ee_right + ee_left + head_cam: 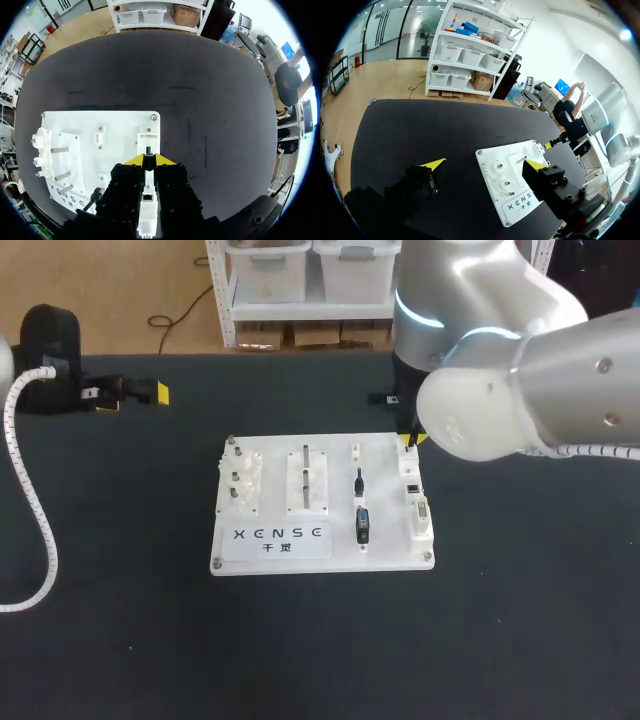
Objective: Insert the USB connector, Ethernet cable, and multi-pin plug into their matching sockets one by one.
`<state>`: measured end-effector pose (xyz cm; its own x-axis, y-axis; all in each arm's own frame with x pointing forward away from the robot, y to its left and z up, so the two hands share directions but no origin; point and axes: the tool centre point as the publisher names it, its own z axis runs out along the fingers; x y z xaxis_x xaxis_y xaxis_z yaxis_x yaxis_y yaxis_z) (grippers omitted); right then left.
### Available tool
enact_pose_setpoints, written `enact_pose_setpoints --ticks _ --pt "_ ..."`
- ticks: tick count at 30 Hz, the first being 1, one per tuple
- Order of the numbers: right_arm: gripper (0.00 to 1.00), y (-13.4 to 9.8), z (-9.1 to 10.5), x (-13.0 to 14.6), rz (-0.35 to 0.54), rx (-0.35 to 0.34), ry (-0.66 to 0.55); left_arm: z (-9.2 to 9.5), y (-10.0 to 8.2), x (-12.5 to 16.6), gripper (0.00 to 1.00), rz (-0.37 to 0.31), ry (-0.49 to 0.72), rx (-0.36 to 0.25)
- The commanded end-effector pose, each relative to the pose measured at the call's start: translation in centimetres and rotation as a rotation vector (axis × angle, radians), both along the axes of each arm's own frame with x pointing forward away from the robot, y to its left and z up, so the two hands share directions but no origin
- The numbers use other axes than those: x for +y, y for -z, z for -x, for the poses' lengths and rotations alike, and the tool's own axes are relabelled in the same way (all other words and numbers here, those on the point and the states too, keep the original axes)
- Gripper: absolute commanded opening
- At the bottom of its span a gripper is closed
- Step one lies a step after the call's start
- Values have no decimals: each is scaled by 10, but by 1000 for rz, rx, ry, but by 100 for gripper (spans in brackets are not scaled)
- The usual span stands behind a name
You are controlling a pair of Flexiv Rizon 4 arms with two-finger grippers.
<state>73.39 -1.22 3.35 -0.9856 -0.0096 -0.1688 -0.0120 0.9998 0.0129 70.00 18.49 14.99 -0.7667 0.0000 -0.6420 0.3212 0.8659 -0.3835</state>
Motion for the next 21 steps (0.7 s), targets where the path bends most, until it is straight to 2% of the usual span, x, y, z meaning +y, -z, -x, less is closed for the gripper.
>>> enact_pose_setpoints --ticks 1,21 --pt "0 3 -2 0 3 -5 4 0 0 0 100 0 0 0" --pt "0 9 -7 3 6 3 5 0 0 0 100 0 0 0"
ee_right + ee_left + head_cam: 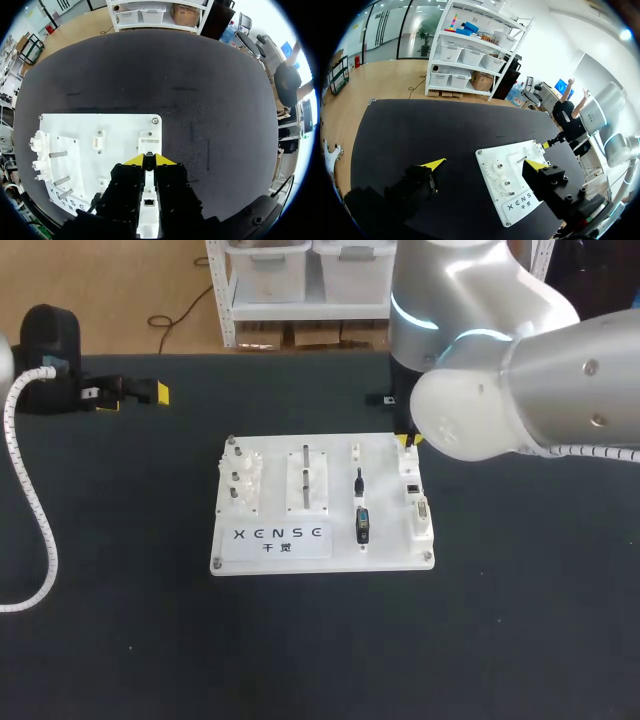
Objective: Insert the USB connector, Ethernet cable, and multi-pin plug into their matching sockets one by one.
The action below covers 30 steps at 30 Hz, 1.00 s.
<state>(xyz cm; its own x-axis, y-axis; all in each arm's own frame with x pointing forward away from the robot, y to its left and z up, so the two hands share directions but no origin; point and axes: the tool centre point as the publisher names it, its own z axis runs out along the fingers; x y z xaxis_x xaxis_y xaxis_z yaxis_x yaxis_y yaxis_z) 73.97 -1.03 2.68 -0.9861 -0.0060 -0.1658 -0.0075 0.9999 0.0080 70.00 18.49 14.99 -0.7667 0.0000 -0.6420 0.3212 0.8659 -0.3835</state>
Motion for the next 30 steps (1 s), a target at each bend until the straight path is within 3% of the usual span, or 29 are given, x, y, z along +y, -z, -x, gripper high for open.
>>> enact_pose_setpoints --ticks 1,23,24,25,26,30 --pt "0 3 -1 1 2 -2 -1 0 0 0 100 0 0 0" --pt "0 23 -1 -6 9 41 61 0 0 0 100 0 0 0" --pt "26 20 -1 -6 7 34 64 0 0 0 100 0 0 0" --pt "43 16 -1 -6 2 21 59 0 0 0 100 0 0 0" --pt "100 11 0 -5 -4 13 59 0 0 0 100 0 0 0" --pt "100 -10 2 -1 -15 -27 64 0 0 0 100 0 0 0"
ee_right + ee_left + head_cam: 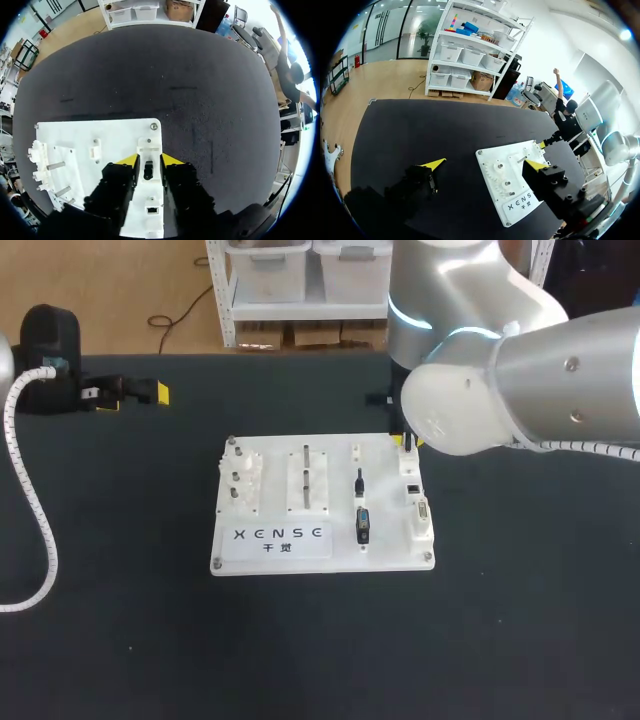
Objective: Insert the USB connector, Ethernet cable, and multi-pin plug into their matching sockets one by one.
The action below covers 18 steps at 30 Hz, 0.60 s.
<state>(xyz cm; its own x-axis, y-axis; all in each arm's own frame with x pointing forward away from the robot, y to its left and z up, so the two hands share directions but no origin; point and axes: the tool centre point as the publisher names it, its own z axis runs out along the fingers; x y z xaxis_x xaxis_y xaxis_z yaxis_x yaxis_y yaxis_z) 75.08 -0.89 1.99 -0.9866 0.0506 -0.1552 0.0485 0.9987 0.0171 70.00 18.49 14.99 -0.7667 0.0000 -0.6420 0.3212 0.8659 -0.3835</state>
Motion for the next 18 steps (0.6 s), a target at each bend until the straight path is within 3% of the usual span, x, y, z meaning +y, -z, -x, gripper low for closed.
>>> enact_pose_setpoints --ticks 1,10,18 --pt "100 -23 14 -1 -3 -56 5 0 0 0 100 0 0 0" --pt "100 -55 35 26 -3 -96 -23 0 0 0 100 0 0 0" --pt "100 -39 69 53 -1 -45 -65 0 0 0 100 0 0 0"
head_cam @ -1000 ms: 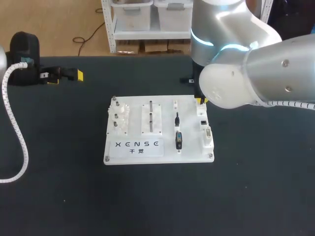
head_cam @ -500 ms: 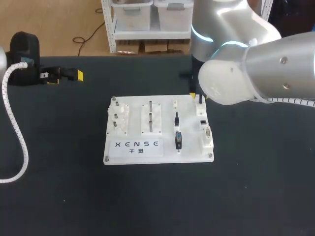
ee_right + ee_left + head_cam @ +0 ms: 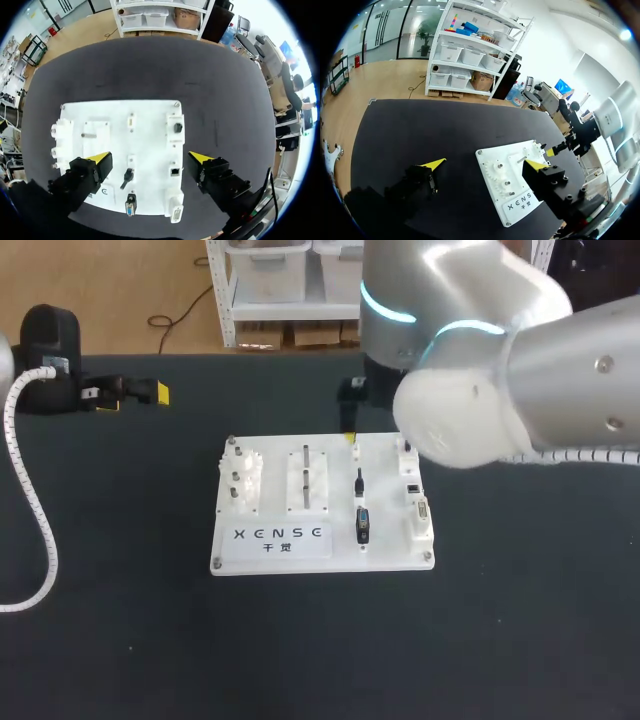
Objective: Insert the USB connector, Ethernet cable, and multi-pin plug into their matching sockets one by one.
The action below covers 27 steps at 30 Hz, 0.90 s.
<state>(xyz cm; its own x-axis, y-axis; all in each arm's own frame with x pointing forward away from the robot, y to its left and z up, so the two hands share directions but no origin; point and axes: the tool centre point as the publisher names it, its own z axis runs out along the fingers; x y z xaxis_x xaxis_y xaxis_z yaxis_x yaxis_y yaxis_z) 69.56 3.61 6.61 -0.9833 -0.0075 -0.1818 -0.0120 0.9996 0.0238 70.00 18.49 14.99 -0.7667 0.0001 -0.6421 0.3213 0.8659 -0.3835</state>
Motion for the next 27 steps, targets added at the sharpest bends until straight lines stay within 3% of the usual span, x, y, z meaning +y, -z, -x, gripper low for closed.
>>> enact_pose_setpoints --ticks 1,11,14,16,27 --pt "100 10 18 11 5 -8 -12 0 0 0 100 0 0 0" --pt "98 32 38 26 -2 27 -28 0 0 0 100 0 0 0" --pt "86 38 39 27 7 37 -24 0 0 0 100 0 0 0" --pt "67 42 38 28 13 47 -16 0 0 0 100 0 0 0" --pt "52 50 30 30 24 73 32 0 0 0 100 0 0 0"
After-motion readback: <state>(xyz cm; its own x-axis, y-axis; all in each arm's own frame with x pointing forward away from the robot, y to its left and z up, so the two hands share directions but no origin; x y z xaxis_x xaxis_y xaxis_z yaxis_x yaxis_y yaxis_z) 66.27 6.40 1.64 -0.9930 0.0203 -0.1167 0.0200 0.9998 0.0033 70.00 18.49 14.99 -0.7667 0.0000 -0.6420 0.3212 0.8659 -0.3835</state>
